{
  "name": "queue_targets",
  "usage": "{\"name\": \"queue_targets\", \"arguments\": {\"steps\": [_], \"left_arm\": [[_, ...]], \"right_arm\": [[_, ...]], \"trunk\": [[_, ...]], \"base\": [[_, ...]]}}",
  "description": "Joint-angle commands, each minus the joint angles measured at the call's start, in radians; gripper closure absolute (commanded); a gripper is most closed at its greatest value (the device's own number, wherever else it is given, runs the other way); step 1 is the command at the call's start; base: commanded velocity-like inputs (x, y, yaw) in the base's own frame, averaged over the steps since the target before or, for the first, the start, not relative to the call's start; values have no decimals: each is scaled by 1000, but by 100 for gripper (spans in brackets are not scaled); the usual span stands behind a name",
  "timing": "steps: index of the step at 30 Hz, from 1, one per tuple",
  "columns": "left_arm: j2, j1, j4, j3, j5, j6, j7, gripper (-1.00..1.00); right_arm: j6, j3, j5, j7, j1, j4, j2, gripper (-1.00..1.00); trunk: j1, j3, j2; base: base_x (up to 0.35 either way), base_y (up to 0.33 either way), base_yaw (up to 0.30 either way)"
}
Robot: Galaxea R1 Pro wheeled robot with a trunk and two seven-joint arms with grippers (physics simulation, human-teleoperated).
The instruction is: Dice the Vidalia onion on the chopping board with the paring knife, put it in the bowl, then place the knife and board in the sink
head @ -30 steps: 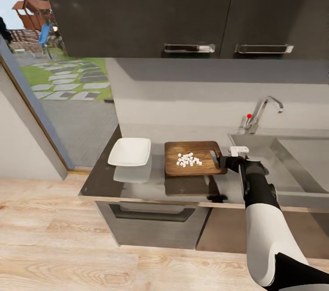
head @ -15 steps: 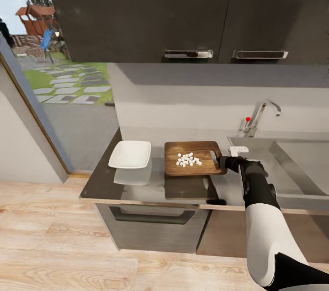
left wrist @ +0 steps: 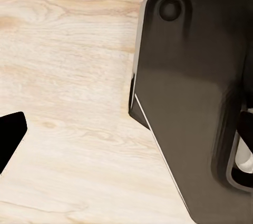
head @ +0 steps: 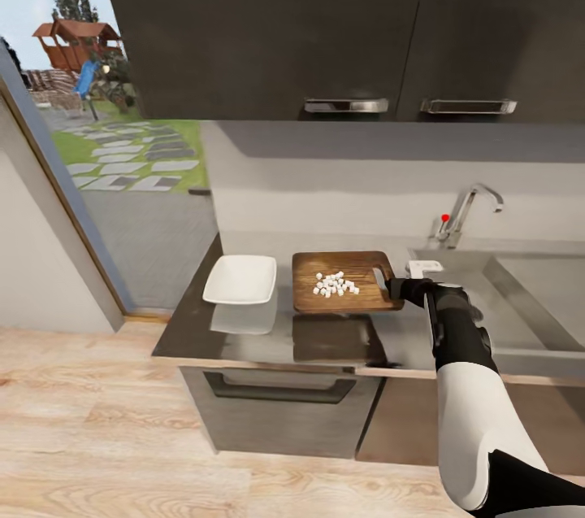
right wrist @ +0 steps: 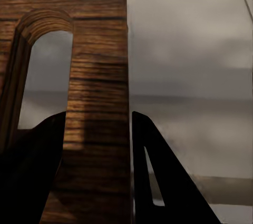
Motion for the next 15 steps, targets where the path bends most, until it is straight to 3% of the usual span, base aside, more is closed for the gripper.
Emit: {"name": "queue_targets", "arguments": {"steps": [1,5,15], "left_arm": [[1,0,-2,-8,6,-2,8,-100],[1,0,-2,-8,6,-2,8,-100],[1,0,-2,-8,6,-2,8,-100]], "right_arm": [[3,-5,9,10,-1,-2,2,100],[3,-5,9,10,-1,-2,1,100],[3,-5,10,10,-1,-2,1,100]], "trunk": [[1,0,-2],[1,6,-2],[1,22,-2]], "base": [[0,243,0],[0,172,0],[0,46,0]]}}
